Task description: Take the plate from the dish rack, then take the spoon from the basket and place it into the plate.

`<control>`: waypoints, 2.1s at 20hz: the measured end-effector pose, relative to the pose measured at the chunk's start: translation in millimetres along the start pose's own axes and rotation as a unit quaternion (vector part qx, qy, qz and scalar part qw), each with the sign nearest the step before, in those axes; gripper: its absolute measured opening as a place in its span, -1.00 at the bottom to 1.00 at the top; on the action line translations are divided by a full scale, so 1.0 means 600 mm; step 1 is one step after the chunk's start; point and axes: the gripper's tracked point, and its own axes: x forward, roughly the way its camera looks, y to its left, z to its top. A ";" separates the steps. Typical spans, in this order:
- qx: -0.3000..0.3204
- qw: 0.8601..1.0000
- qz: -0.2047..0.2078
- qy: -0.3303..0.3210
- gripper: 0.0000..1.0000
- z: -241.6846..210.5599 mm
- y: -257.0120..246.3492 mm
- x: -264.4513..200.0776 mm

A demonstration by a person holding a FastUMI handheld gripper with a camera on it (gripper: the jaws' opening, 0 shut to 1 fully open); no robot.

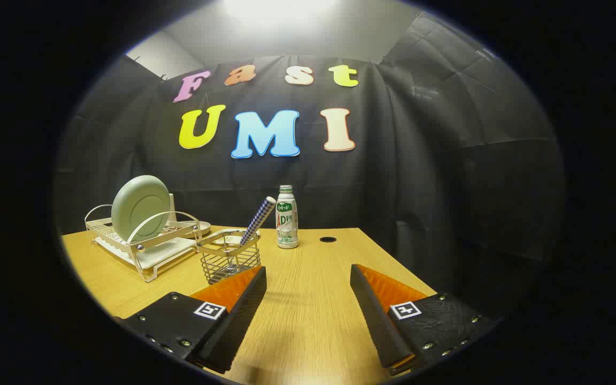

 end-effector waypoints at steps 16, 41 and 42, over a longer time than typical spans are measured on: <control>0.009 0.999 -0.017 -0.029 0.93 0.043 -0.018 0.133; 0.004 0.993 -0.117 0.033 0.93 0.350 0.292 0.002; 0.010 0.994 -0.100 0.032 0.93 0.355 0.329 0.020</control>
